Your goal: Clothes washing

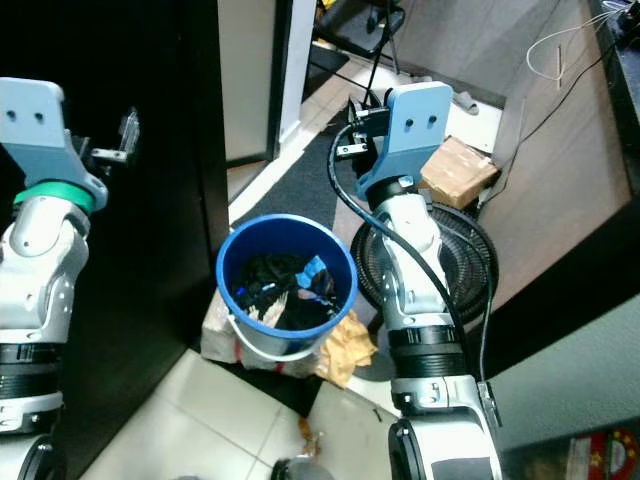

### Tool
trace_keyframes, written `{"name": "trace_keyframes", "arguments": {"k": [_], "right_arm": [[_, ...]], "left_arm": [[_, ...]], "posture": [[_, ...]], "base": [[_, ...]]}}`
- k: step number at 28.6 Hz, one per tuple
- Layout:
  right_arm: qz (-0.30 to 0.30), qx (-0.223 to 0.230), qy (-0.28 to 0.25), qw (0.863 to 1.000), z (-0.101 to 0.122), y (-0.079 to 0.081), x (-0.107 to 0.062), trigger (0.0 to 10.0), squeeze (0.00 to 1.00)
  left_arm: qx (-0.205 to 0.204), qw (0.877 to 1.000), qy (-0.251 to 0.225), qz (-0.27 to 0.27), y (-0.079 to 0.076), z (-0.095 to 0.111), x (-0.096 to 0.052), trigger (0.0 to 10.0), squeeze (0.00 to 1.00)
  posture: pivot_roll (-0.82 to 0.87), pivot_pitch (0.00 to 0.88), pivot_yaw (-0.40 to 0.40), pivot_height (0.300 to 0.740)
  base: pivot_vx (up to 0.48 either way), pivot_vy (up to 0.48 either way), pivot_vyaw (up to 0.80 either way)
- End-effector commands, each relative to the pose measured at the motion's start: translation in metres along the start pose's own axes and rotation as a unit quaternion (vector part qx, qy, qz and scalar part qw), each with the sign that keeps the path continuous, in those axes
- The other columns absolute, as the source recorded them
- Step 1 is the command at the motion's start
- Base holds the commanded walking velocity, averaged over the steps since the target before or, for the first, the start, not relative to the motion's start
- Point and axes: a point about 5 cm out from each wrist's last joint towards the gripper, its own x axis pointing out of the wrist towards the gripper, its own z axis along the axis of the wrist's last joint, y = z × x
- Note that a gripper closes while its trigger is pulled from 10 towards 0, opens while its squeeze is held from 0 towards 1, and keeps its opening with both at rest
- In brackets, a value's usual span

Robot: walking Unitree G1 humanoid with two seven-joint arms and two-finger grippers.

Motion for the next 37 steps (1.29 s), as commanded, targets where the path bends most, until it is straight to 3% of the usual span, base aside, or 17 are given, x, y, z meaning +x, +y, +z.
{"name": "trace_keyframes", "arguments": {"k": [1, 6, 19, 33, 37], "right_arm": [[-0.018, 0.003, 0.001, 1.0, 0.001, -0.01, -0.001, 10.0, 0.0], [-0.02, 0.002, 0.001, 1.0, 0.001, -0.011, -0.001, 10.0, 0.0], [-0.016, -0.005, -0.005, 1.0, 0.003, -0.01, 0.001, 10.0, 0.0], [-0.006, -0.008, -0.004, 1.0, 0.002, -0.007, 0.001, 10.0, 0.0], [0.008, -0.014, -0.001, 1.0, -0.001, -0.002, 0.0, 10.0, 0.0]], "left_arm": [[-0.002, 1.0, 0.006, -0.013, -0.008, -0.003, 0.0, 10.0, 0.0], [-0.002, 1.0, 0.006, -0.014, -0.008, -0.003, 0.0, 10.0, 0.0], [-0.003, 1.0, 0.004, -0.013, -0.009, -0.003, 0.001, 10.0, 0.0], [-0.005, 0.999, 0.015, -0.03, -0.016, -0.009, -0.004, 10.0, 0.0], [-0.007, 0.999, 0.031, -0.041, -0.022, -0.02, -0.01, 10.0, 0.0]], "posture": [[0.02, 0.054, -0.029, 0.74], [0.02, 0.054, -0.029, 0.74], [0.02, 0.04, -0.033, 0.74], [0.02, 0.038, -0.034, 0.74], [0.01, 0.047, -0.028, 0.74]], "base": [[0.379, 0.0, -0.8], [0.377, 0.0, -0.8], [0.369, 0.0, 0.0], [0.0, 0.0, 0.0], [0.0, 0.0, 0.0]]}}
